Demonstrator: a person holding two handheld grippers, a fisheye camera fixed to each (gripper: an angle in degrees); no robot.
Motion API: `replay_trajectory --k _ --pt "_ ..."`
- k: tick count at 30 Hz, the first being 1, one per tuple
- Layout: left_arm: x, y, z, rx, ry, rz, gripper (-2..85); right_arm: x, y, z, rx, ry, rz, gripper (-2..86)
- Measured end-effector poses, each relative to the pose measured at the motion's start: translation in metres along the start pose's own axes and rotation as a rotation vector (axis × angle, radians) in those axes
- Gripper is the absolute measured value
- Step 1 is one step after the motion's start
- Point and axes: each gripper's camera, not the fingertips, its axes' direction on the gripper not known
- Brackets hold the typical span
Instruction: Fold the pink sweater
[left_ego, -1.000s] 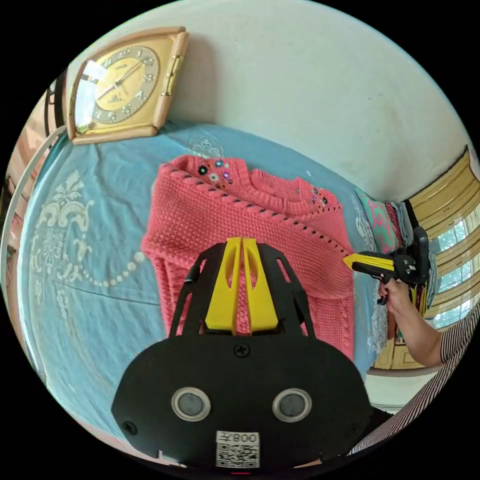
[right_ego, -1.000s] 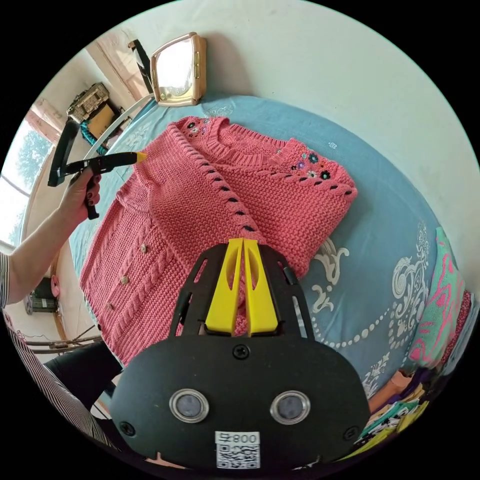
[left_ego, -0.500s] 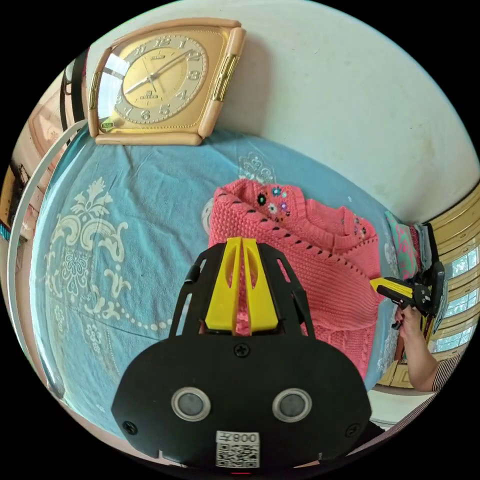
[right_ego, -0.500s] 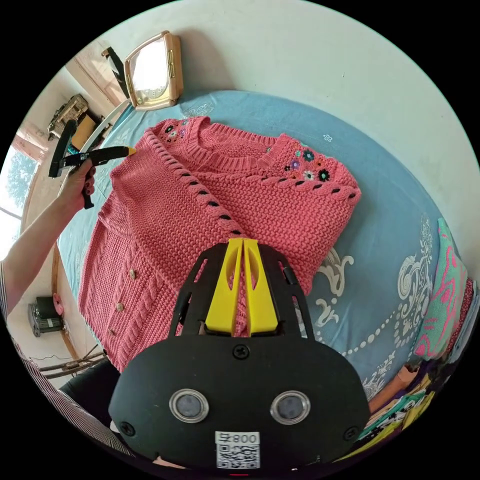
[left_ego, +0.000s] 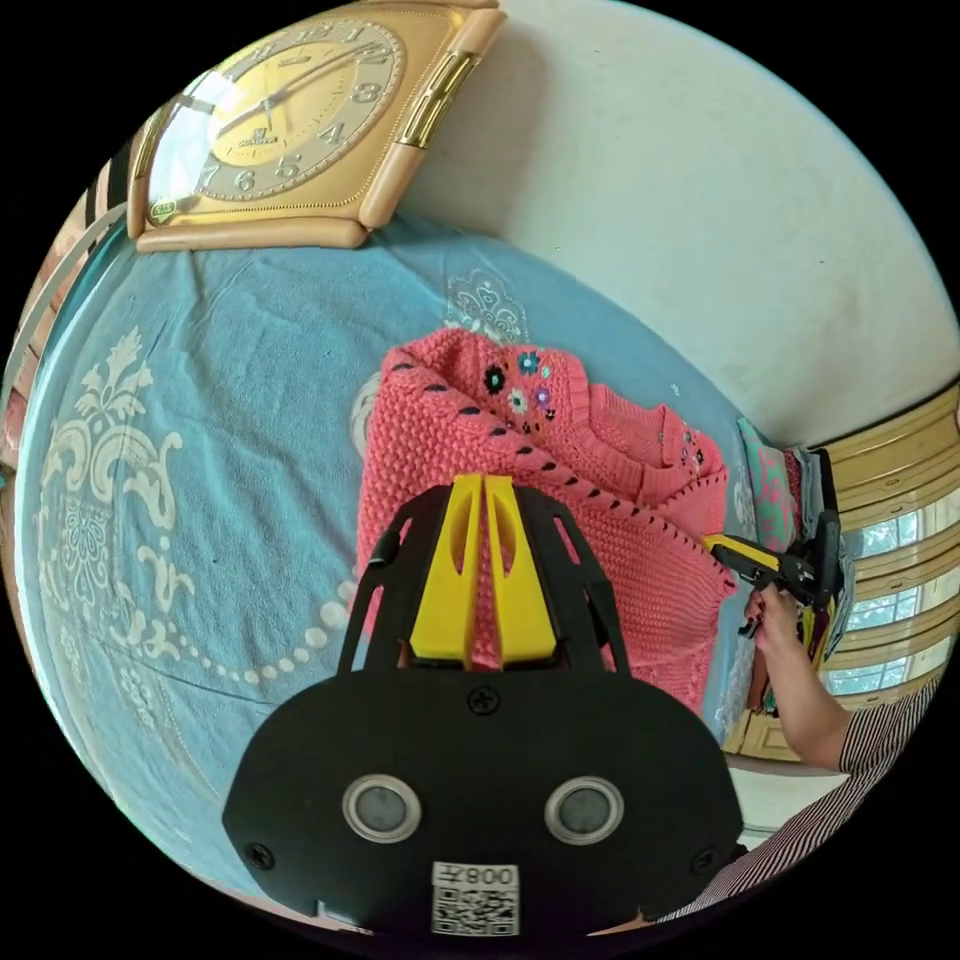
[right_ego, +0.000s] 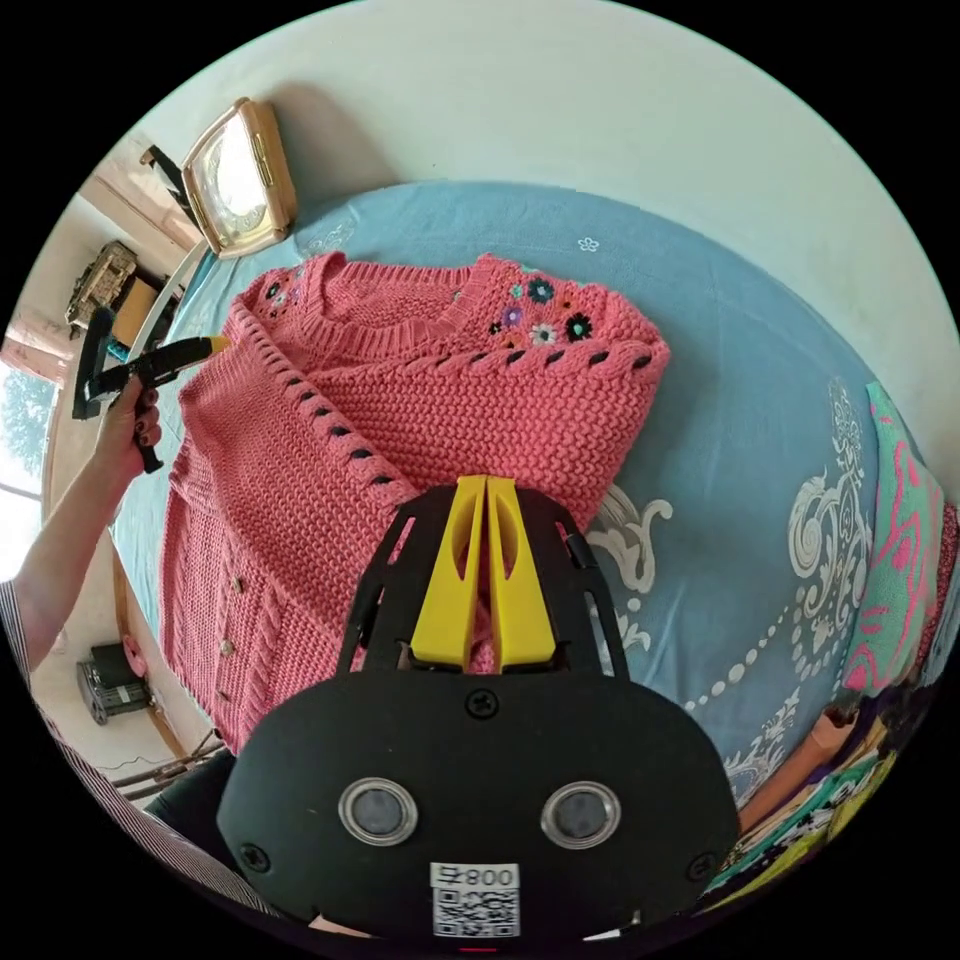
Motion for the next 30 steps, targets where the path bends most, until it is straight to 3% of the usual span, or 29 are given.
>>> replay_trajectory --k 2,6,13,17,22,30 --pt "-0.007 0.026 -0.028 0.074 0.139 0.003 0.9 0.009 0.013 -0.003 0.049 -0.031 0.025 0.1" --pt "-0.036 0.09 -0.062 0.061 0.221 -0.069 2.4 0.036 0.057 -0.005 0.092 -0.179 0.107 0.4" --pt "-0.103 0.251 -0.102 -0.249 0.272 -0.419 9.9 0.047 0.189 0.043 -0.247 -0.345 0.205 3.0" --pt "-0.116 0.304 -0.116 -0.412 0.183 -0.49 11.4 0.052 0.258 0.07 -0.385 -0.492 0.366 6.2" --pt "-0.122 0.316 -0.112 -0.542 0.179 -0.429 12.0 0.05 0.298 0.101 -0.477 -0.558 0.42 7.6" --pt "-0.126 0.317 -0.128 -0.543 0.183 -0.386 11.5 0.047 0.325 0.135 -0.462 -0.561 0.441 8.9"
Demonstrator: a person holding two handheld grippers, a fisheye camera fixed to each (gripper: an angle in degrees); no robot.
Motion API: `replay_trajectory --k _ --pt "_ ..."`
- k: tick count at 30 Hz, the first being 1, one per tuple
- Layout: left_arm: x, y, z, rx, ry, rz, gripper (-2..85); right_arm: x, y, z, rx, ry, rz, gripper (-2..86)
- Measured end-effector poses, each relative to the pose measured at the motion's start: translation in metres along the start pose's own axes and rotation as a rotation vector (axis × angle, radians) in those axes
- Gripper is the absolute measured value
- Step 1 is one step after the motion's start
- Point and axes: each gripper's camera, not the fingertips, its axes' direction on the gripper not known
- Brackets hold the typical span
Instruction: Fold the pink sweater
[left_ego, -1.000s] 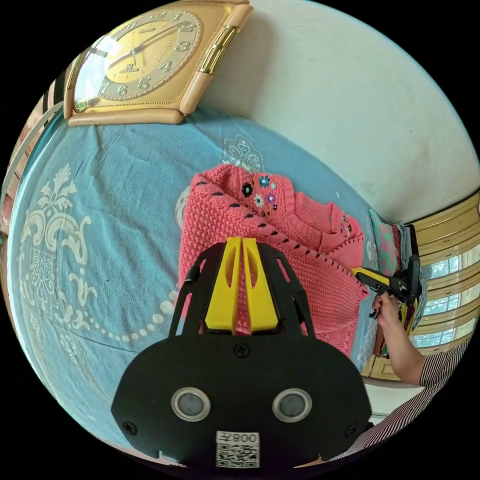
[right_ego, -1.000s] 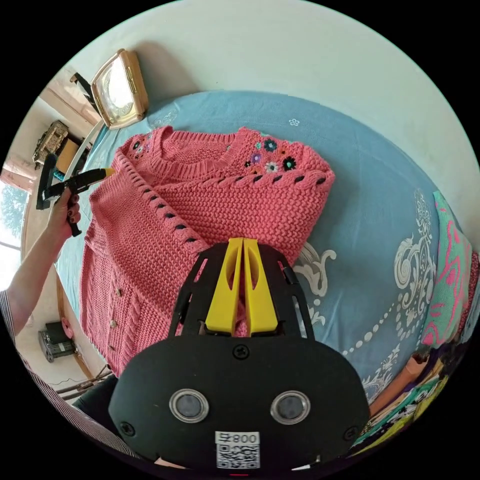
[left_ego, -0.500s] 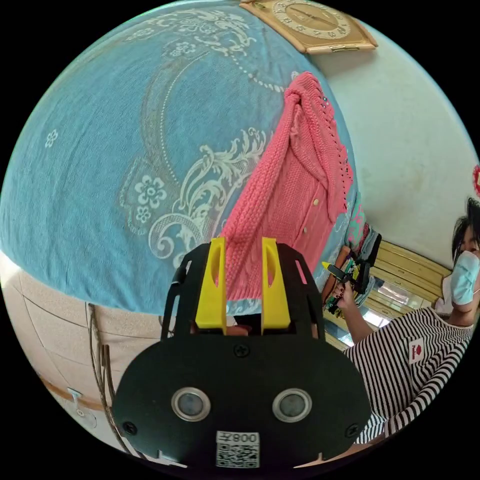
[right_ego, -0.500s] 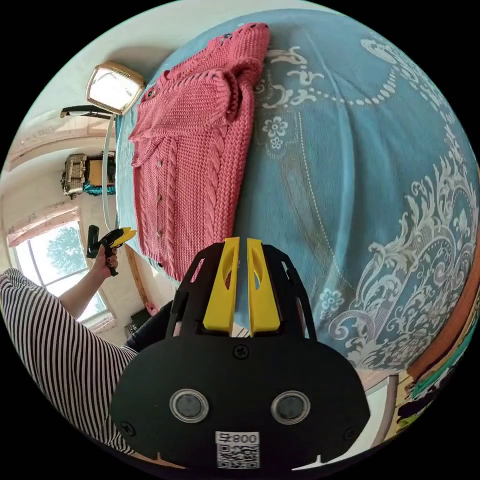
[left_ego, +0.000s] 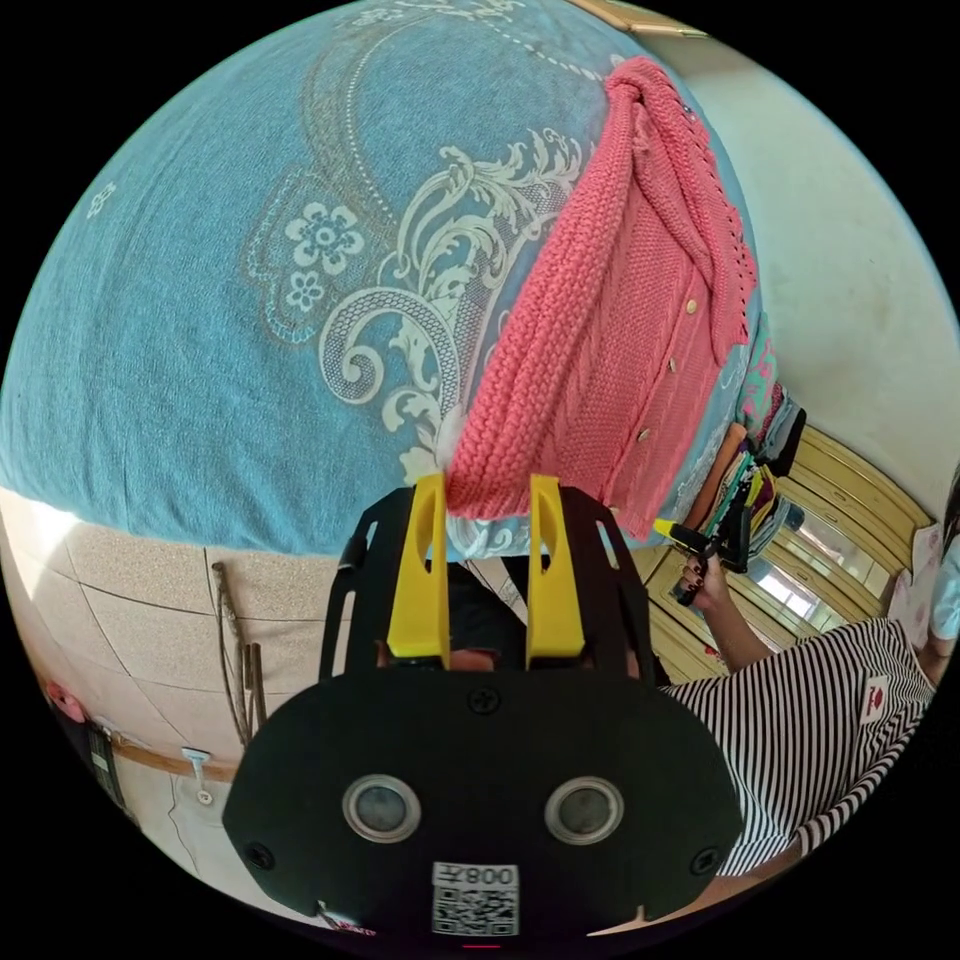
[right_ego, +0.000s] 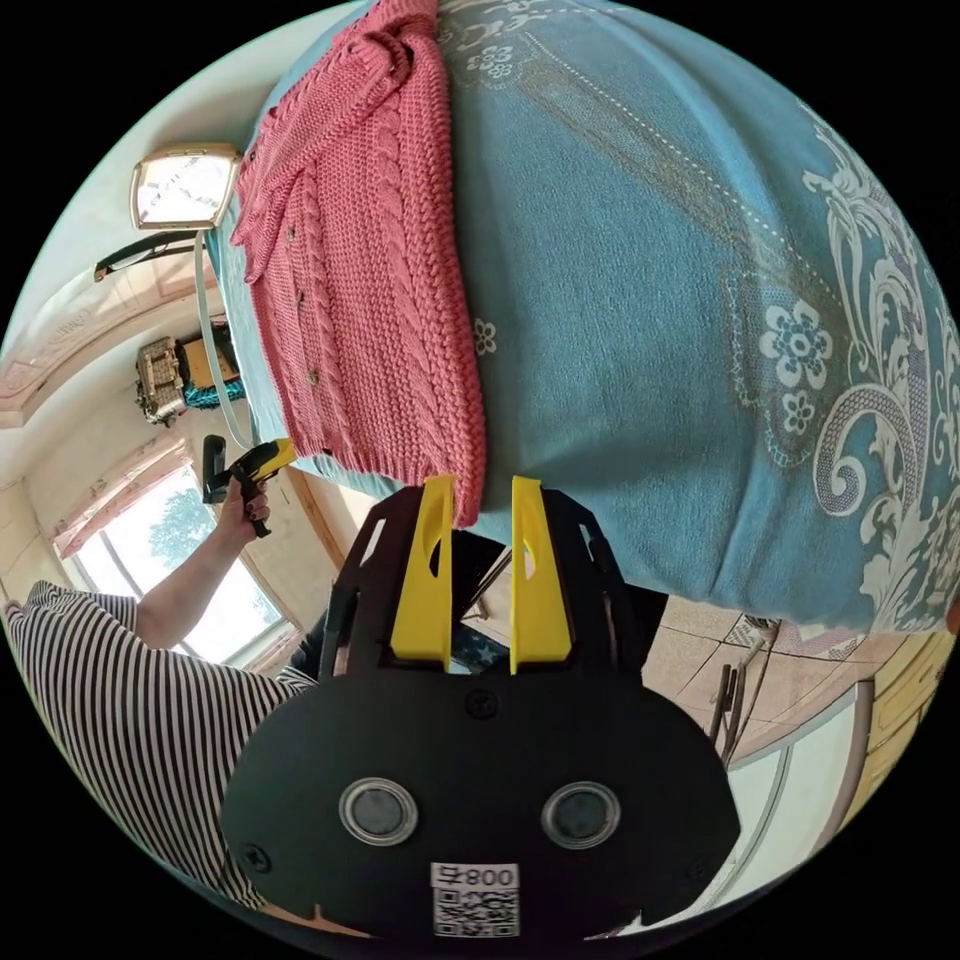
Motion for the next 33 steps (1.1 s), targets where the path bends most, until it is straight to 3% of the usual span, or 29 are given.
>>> replay_trajectory --k 8,13,18,33 --pt "-0.008 0.011 -0.019 -0.004 0.025 -0.017 7.0 0.026 0.002 0.019 0.035 -0.048 0.037 8.1" --pt "0.007 0.012 -0.022 -0.039 -0.007 0.006 5.7 0.037 -0.001 0.033 0.043 0.022 0.062 6.1" --pt "0.012 0.024 -0.041 -0.037 0.036 -0.024 4.7 0.059 0.001 0.031 0.018 -0.078 0.057 3.2" --pt "0.092 0.076 -0.153 0.059 0.121 0.076 3.7 0.056 0.031 -0.081 0.108 -0.14 -0.129 1.7"
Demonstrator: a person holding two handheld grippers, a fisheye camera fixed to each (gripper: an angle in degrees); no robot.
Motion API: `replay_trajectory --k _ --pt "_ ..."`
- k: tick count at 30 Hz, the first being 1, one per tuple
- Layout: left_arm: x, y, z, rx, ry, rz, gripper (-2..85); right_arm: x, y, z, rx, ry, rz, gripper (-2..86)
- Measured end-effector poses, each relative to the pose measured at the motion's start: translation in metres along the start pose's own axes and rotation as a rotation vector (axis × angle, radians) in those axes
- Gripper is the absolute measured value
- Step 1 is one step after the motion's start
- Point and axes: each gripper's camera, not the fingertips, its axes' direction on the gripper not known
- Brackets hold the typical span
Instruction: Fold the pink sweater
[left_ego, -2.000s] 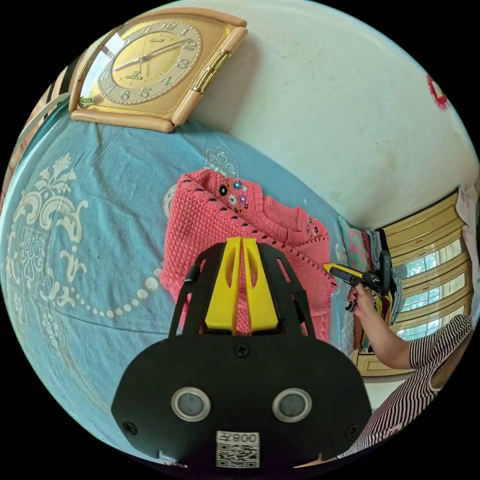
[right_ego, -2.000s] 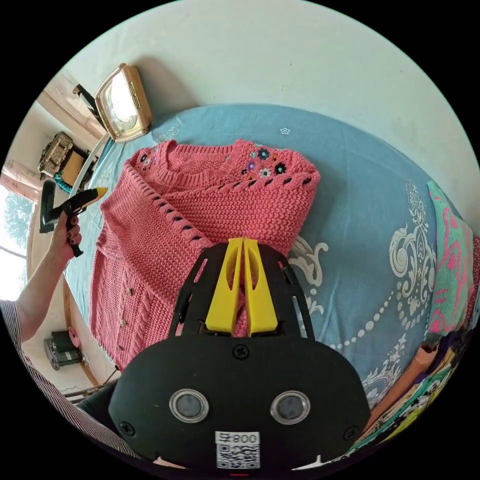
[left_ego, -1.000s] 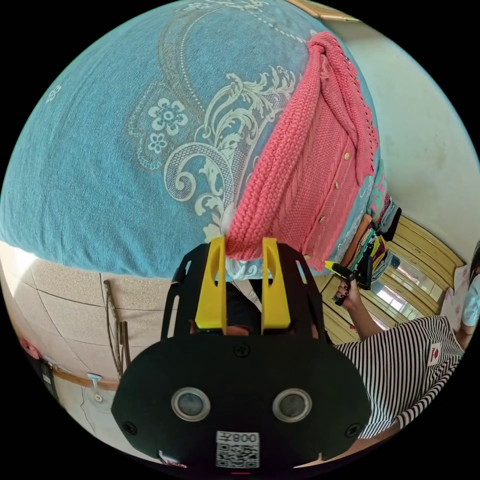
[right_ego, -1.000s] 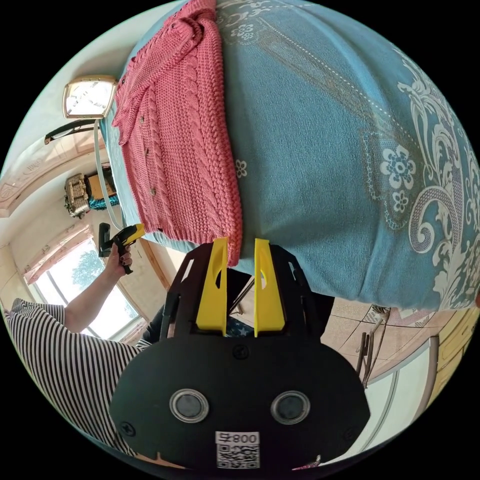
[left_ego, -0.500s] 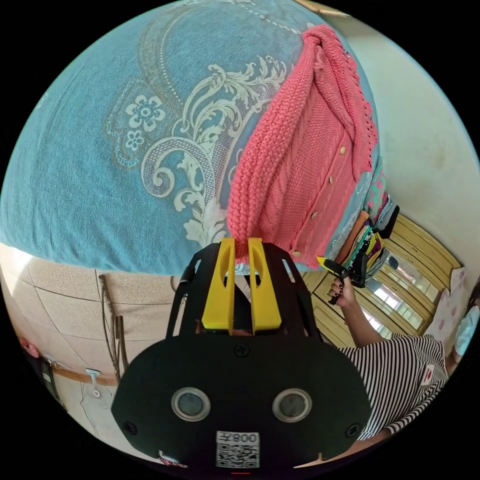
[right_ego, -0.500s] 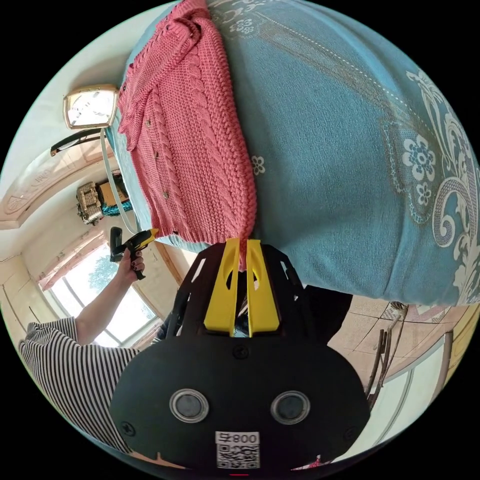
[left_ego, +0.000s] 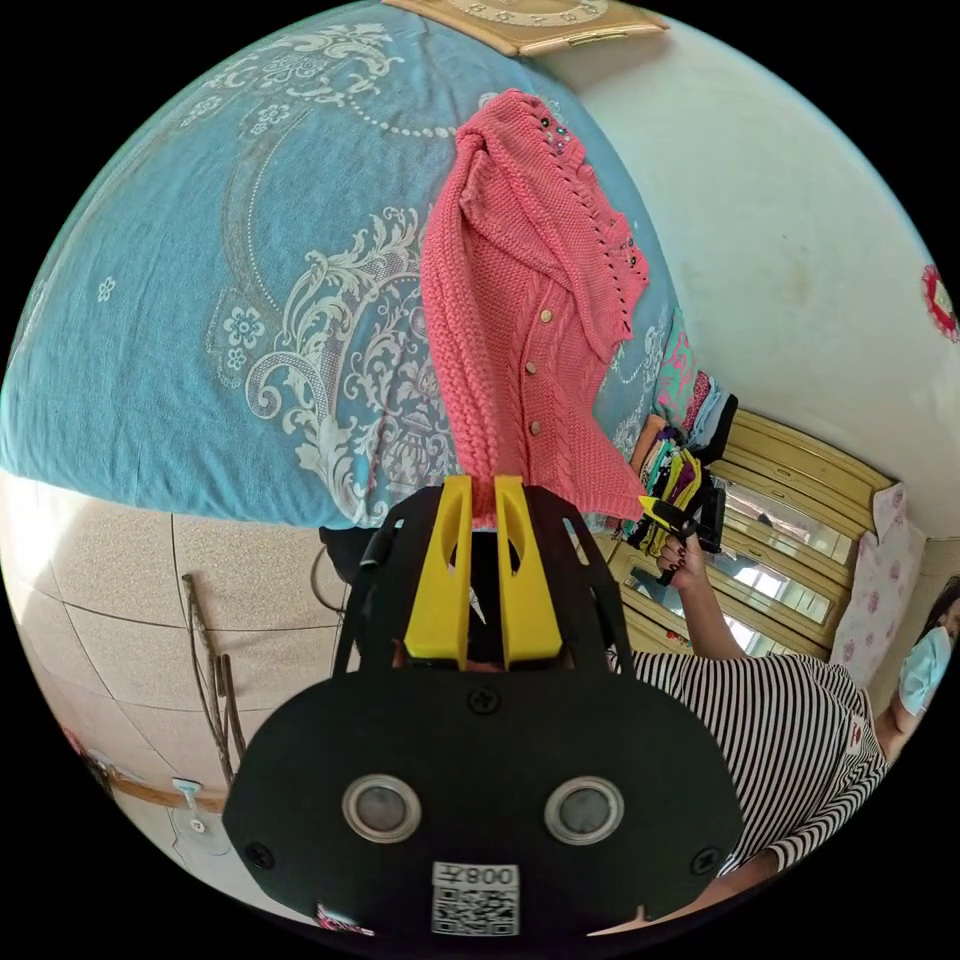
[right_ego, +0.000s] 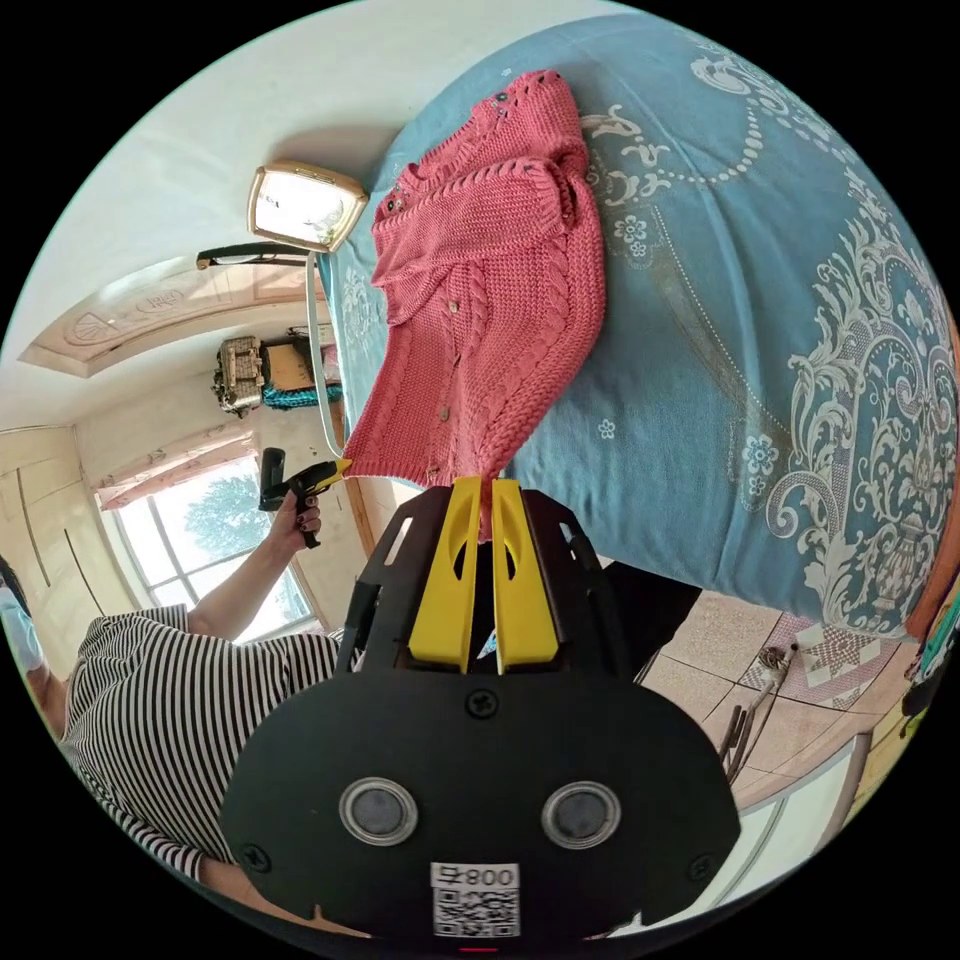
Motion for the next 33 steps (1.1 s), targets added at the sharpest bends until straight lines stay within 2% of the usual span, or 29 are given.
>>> replay_trajectory --k 14,33 --pt "0.05 0.05 -0.061 0.083 0.11 0.014 3.5 -0.005 0.047 -0.058 0.012 0.011 -0.049 1.5" --pt "0.057 0.097 -0.051 -0.036 0.108 -0.021 3.1 0.016 0.094 -0.076 -0.134 0.074 -0.02 1.3"
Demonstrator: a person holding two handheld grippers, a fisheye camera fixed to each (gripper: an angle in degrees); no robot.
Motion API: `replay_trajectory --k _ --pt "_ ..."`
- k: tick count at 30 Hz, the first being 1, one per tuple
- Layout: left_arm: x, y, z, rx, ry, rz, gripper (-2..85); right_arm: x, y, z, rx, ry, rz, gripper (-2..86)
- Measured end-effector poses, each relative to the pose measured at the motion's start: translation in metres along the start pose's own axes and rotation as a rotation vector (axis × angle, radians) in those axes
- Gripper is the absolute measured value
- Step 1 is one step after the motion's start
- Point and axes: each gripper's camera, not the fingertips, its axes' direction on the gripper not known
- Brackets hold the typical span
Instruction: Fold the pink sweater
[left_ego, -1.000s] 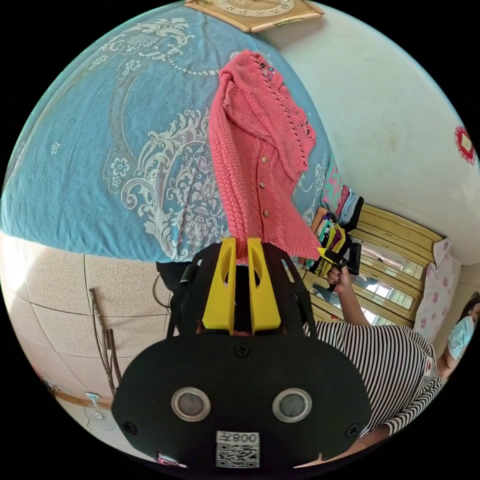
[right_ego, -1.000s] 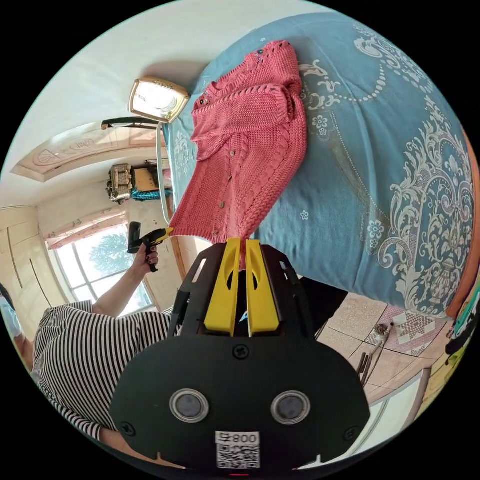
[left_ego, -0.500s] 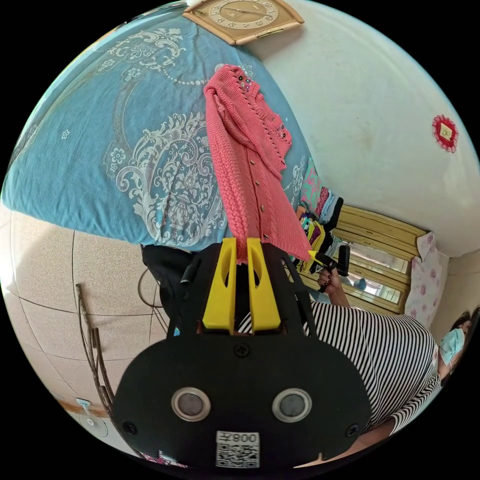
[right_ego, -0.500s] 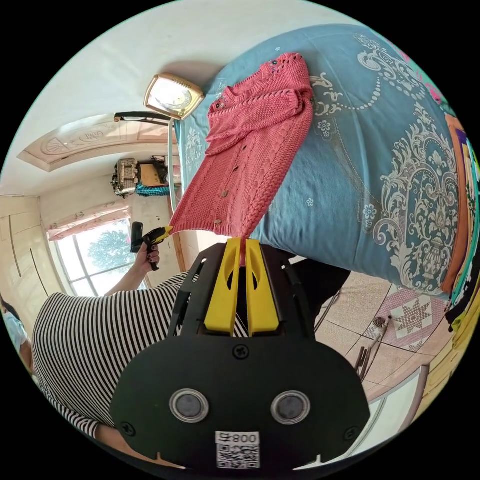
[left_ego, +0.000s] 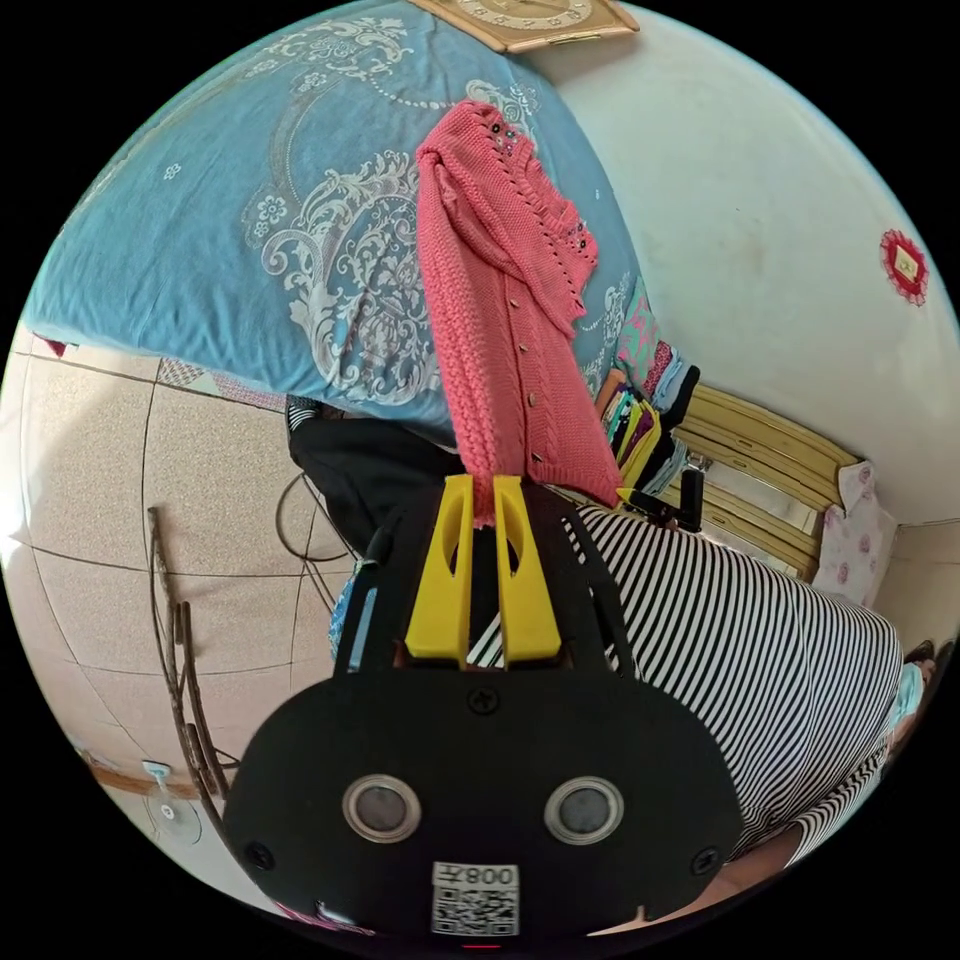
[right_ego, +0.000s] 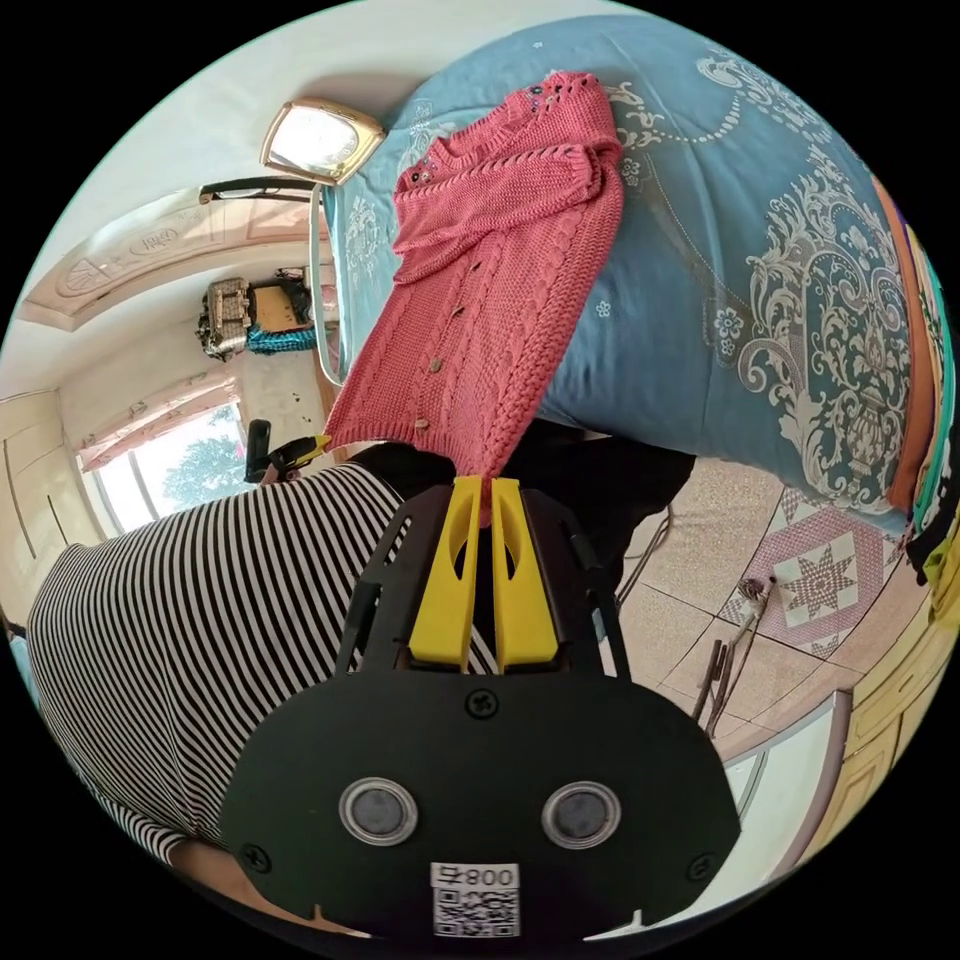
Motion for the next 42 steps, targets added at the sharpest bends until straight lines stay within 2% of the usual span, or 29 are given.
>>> replay_trajectory --k 12,24,30,42 --pt "0.023 -0.04 0.017 -0.006 -0.052 0.0 3.0 0.008 -0.022 -0.025 0.017 -0.016 0.015 1.5" --pt "0.031 -0.096 0.024 0.108 -0.006 -0.074 3.3 0.001 -0.076 -0.064 0.074 -0.065 -0.014 1.6" --pt "0.044 -0.162 0.028 0.16 0.021 -0.035 3.4 -0.016 -0.132 -0.101 0.138 -0.065 -0.059 1.5" --pt "0.027 -0.339 0.032 0.31 0.091 0.023 3.4 -0.045 -0.303 -0.148 0.279 -0.054 -0.097 1.7"
